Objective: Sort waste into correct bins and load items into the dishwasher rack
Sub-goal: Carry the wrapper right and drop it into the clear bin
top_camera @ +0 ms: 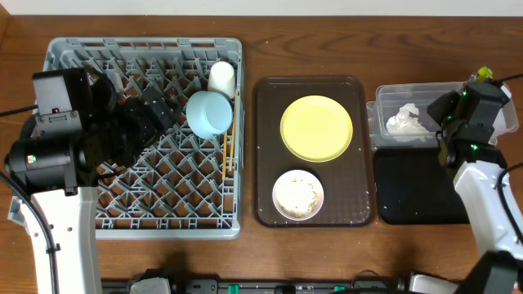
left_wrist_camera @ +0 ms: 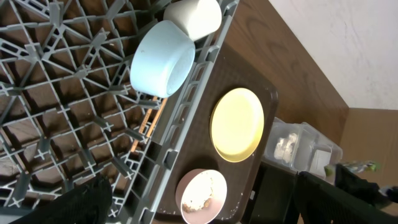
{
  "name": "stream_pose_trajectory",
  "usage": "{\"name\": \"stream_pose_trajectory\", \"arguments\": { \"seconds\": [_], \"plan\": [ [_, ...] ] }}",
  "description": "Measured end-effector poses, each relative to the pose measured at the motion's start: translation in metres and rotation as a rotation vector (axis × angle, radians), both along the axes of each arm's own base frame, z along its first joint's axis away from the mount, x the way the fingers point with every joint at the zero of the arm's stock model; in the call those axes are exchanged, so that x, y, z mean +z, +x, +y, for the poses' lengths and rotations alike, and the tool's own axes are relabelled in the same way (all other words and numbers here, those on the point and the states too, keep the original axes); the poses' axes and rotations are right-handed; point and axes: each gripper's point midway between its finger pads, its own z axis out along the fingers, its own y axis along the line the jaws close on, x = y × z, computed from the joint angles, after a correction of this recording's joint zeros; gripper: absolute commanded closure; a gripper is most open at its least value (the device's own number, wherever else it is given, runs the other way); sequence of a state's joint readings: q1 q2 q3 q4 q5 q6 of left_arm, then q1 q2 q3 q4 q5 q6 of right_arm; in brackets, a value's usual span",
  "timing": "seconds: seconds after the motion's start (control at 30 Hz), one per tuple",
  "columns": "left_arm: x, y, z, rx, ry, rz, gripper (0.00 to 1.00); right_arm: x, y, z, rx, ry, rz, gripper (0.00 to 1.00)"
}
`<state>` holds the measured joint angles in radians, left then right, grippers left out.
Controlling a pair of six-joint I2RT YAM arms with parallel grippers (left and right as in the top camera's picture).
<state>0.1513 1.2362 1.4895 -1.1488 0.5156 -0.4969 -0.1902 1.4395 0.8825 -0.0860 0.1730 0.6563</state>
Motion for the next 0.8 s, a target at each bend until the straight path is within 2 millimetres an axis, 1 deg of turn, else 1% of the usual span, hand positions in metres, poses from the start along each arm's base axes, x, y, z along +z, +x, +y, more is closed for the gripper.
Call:
{"name": "stream_pose_trajectory", "arguments": {
  "seconds": [0.17,0.2,0.23,0.27,0.3,0.37,0.4,0.43,0.57,0.67,0.7,0.8],
  "plan": [
    [0.0,0.0,0.0,0.0,0.0,0.0,0.05,-0.025,0.002,-0.001,-0.082,0.1,0.022,0.99],
    [0.0,0.0,0.0,0.0,0.0,0.0,0.05,-0.029,0.001,-0.001,-0.099,0.116,0.024,0.97],
    [0.0,0.0,0.0,0.0,0.0,0.0,0.05,-0.033,0.001,-0.002,-0.118,0.134,0.025,0.9],
    [0.0,0.0,0.0,0.0,0.0,0.0,0.05,-0.036,0.001,-0.002,-0.134,0.152,0.026,0.79],
    [0.0,0.0,0.0,0.0,0.0,0.0,0.05,-0.039,0.001,-0.003,-0.148,0.163,0.027,0.73],
    [0.0,0.0,0.0,0.0,0.0,0.0,0.05,-0.04,0.001,-0.004,-0.169,0.179,0.021,0.54],
    [0.0,0.0,0.0,0.0,0.0,0.0,0.05,-0.039,0.002,-0.004,-0.177,0.183,0.013,0.46],
    [0.0,0.0,0.0,0.0,0.0,0.0,0.05,-0.039,0.002,-0.007,-0.182,0.183,0.009,0.4],
    [0.0,0.0,0.0,0.0,0.0,0.0,0.05,-0.038,-0.001,-0.017,-0.199,0.17,0.009,0.33],
    [0.0,0.0,0.0,0.0,0.0,0.0,0.05,-0.038,-0.001,-0.018,-0.175,0.137,0.023,0.27],
    [0.0,0.0,0.0,0.0,0.0,0.0,0.05,-0.037,-0.001,-0.018,-0.163,0.123,0.028,0.26],
    [0.0,0.0,0.0,0.0,0.0,0.0,0.05,-0.028,-0.001,-0.018,-0.126,0.08,0.025,0.21]
  ]
}}
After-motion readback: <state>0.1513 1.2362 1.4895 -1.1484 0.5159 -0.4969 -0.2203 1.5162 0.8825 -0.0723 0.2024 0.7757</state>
